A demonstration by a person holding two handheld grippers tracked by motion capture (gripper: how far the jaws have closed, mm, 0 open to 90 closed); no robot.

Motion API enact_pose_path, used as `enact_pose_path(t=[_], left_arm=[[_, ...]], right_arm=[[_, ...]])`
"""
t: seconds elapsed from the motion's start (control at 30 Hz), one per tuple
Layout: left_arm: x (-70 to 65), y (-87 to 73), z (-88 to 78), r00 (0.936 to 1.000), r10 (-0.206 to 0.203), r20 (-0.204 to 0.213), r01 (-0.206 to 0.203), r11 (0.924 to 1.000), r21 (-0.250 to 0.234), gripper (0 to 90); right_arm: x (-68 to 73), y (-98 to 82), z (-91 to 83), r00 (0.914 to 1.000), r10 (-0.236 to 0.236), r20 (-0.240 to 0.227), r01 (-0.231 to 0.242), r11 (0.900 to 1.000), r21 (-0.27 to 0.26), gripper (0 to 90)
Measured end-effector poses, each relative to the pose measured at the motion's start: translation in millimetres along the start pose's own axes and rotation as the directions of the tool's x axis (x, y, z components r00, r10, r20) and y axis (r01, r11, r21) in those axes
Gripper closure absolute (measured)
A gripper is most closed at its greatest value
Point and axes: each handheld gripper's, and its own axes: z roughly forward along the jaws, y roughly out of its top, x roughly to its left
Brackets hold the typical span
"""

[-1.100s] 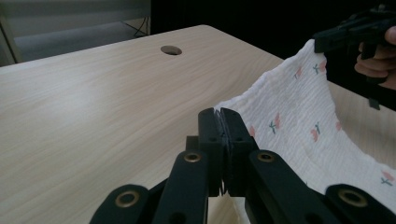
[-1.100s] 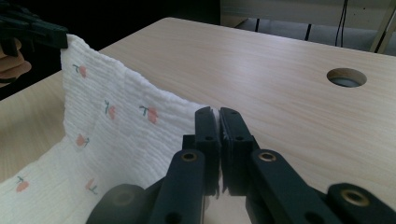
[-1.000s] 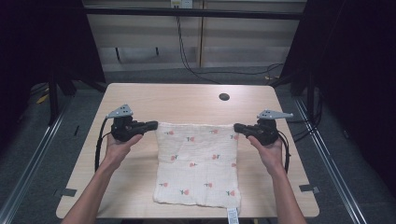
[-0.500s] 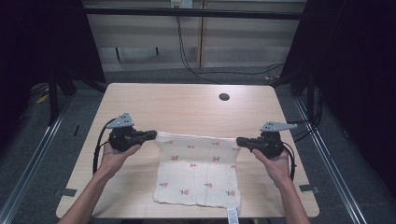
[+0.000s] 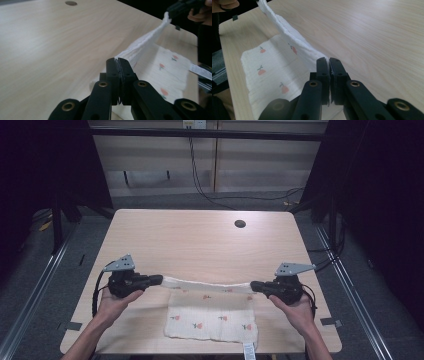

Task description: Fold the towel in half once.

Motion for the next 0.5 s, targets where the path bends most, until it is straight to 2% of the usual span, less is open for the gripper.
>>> enact_pose_path(t=[0.1,0.17,0.23,0.33,0.5], left_arm=[[-4.9,-3.6,-6.1,0.9997,-0.016,0.018,0.016,0.9999,-0.001,88.6],[-7.0,-4.9,-7.6,0.9994,-0.01,0.033,0.01,0.9999,0.008,88.6],[-8.2,-7.9,-7.2,0.9985,-0.03,0.045,0.03,0.9995,0.007,88.6],[-9.2,-13.2,-6.8,0.9976,-0.044,0.054,0.043,0.9989,0.019,88.6],[-14.7,-15.4,-16.7,0.9974,-0.032,0.065,0.031,0.9995,0.008,88.6]], right_arm=[[3.2,-5.1,-3.2,0.9993,0.023,-0.028,-0.024,1.0,-0.014,86.9],[6.2,-7.9,-4.1,0.999,0.027,-0.035,-0.027,1.0,-0.011,87.0],[9.7,-10.1,-3.6,0.9983,0.034,-0.047,-0.034,0.999,-0.01,87.0],[16.4,-13.4,-3.9,0.9982,0.024,-0.055,-0.024,1.0,0.002,87.0],[30.7,-19.5,-13.1,0.9976,0.008,-0.069,-0.007,1.0,0.017,87.0]])
